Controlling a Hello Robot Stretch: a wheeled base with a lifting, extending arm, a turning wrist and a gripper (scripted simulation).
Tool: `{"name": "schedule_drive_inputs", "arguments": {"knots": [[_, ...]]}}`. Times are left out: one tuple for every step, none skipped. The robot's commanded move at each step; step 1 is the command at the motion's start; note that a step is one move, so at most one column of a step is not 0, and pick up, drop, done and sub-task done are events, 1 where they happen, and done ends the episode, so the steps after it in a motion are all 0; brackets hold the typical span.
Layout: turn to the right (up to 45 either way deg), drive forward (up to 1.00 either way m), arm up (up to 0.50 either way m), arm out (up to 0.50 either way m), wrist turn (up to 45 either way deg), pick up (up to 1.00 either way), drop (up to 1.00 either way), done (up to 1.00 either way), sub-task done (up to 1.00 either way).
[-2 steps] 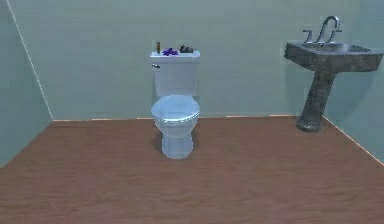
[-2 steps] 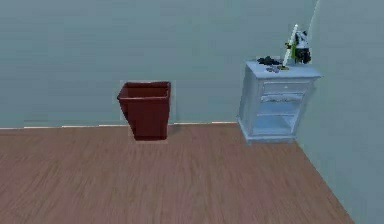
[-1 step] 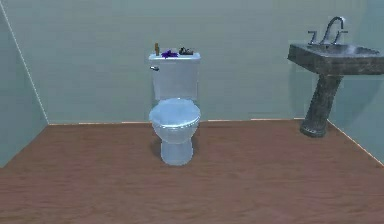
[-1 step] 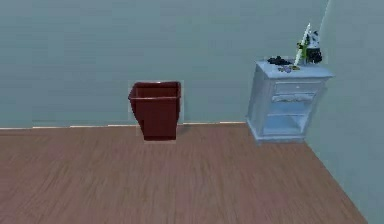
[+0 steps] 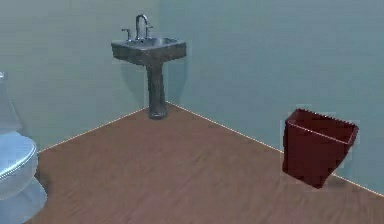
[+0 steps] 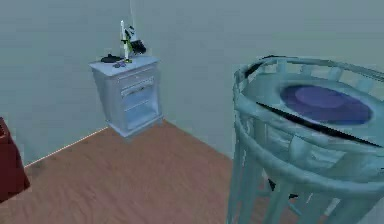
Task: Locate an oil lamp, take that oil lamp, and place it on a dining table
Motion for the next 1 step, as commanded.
{"name": "schedule_drive_inputs", "arguments": {"knots": [[36.0,0.0,0.0,0.0,0.0,0.0,0.0,0.0,0.0]]}}
